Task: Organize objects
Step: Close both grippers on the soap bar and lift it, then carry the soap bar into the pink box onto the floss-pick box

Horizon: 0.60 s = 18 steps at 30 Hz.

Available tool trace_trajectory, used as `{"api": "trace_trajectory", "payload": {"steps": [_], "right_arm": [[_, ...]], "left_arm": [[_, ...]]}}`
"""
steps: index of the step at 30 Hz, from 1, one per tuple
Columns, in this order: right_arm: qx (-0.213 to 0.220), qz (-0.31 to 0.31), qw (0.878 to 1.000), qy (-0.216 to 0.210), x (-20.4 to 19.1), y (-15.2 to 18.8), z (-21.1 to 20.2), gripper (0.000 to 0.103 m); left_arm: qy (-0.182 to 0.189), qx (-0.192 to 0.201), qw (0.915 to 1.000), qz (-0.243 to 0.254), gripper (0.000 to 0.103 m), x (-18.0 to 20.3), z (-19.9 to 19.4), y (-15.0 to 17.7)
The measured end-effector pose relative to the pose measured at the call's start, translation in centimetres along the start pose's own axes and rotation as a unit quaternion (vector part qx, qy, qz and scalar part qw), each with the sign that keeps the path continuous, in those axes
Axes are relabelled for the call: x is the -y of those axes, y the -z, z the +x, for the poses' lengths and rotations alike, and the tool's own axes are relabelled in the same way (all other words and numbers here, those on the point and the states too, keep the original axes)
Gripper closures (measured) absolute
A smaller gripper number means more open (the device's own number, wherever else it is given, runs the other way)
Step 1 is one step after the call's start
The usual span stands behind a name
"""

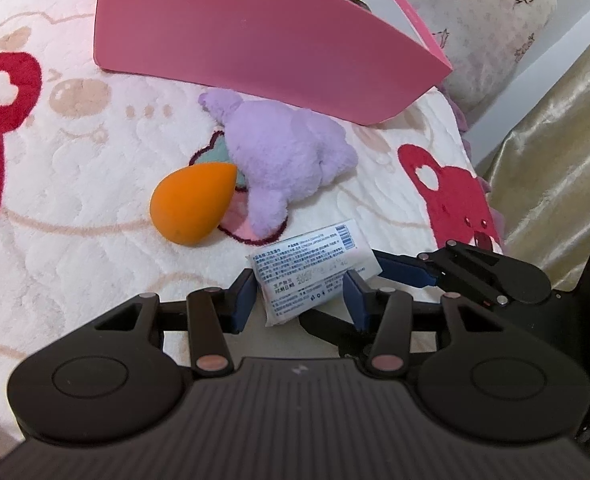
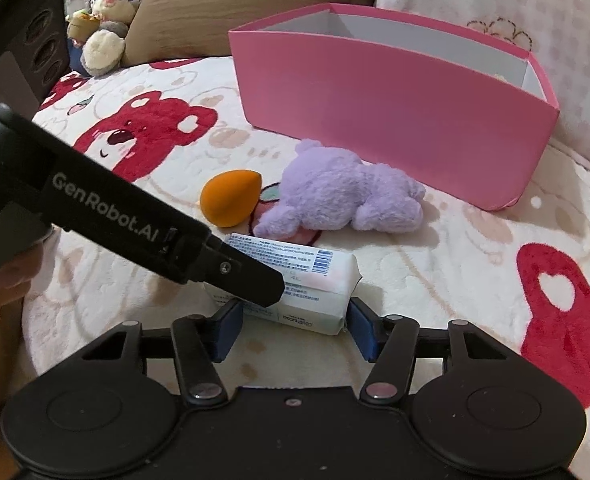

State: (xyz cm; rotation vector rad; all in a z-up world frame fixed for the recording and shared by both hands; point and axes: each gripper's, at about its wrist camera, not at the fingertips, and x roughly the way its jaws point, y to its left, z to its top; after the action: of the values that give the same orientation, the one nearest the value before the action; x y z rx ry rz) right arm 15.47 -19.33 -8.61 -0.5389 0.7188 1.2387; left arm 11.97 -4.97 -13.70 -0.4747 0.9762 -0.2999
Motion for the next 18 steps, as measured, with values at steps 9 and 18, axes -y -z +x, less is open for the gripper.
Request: {"api": "trace_trajectory", "payload": {"steps": [9,18], "right_arm": [[-0.004,0.022,1.0,0.004,-1.0,-1.1,-2.2,0.042],[-0.005,0.027,1.0,0.014,-2.8,-2.7,-4.8,0.042]], "left_arm": [[-0.001,-0.006,0.9992,0.04,0.057,1.6,-2.3,-0.4],[0.008,-0.014,0.9975,0.069,0.057,2.4,-5.8,-1.1]]}}
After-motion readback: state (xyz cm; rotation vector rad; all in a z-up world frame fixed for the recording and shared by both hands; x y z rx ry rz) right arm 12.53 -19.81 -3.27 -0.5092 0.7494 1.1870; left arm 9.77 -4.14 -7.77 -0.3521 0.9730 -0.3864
